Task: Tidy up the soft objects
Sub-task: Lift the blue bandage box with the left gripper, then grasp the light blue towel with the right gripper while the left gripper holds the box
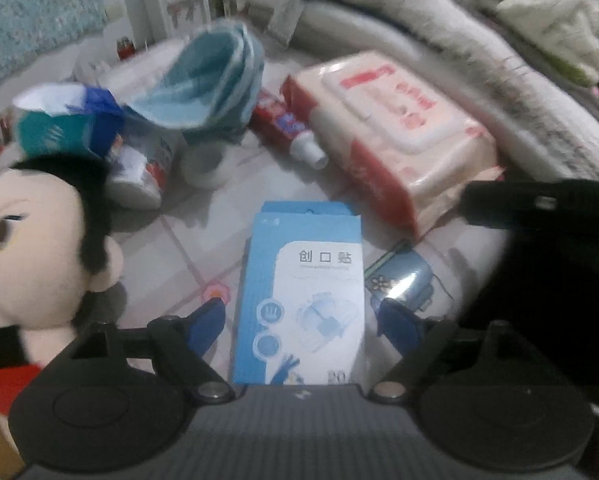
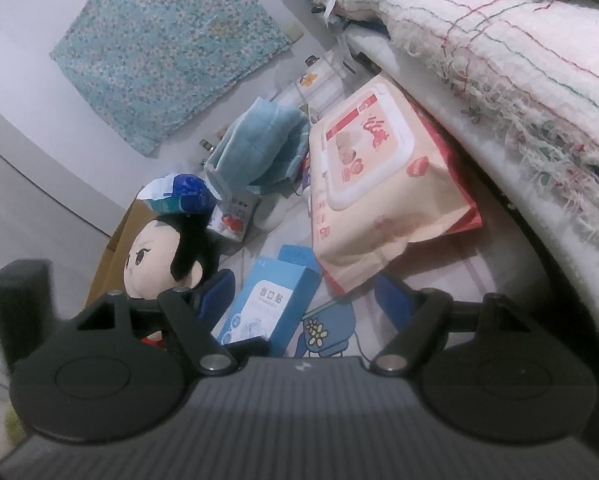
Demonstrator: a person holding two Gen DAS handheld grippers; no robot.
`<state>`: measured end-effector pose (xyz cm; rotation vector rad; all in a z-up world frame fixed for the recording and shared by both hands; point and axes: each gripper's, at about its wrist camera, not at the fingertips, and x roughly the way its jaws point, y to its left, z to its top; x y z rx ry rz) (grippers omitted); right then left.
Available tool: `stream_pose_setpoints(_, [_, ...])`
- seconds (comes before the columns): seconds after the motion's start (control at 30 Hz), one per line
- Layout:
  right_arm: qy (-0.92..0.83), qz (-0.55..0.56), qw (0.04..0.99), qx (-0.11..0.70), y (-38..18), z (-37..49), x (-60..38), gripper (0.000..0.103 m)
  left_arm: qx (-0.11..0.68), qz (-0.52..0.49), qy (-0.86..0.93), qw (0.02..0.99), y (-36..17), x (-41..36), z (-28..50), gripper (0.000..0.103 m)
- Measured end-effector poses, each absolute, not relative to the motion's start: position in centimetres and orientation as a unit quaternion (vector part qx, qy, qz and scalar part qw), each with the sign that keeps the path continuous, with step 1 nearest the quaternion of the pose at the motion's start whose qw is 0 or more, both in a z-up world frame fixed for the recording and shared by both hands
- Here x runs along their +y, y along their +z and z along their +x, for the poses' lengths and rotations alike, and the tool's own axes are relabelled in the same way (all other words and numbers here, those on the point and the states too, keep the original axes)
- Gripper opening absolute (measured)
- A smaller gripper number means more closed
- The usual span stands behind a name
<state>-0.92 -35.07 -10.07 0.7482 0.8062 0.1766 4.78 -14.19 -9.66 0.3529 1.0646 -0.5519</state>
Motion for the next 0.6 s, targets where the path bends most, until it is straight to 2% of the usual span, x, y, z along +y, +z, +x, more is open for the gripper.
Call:
stream_pose_setpoints(0.1, [0.083,0.351,0.851,0.382,-9.9,-1.0,-35.2,0.077,0.523,0.156,-0.255,0.798,-11.2,-14.5,6.5,0.083])
stream_pose_setpoints(0.17, [0.083,0.347,0.853,0.382,-9.7,-1.1,-35.4,0.077,0.531,0.148,-0.249,0.796,-11.9,-14.3,7.1,0.073])
stream_pose_setpoints(0.5, [0.127,0.281,0.87,0.384,-6.6,3.7,-34.0,0.082,0.52,0.084,-0.195,0.828,-11.9,-10.0,7.3,0.072])
stream_pose_setpoints(0.6, [0.165,0.212,0.892,0.365,-4.2,7.3,-32.8,0.094,0.515,0.07,-0.192,0.832,-11.8,-8.9,7.1,0.072])
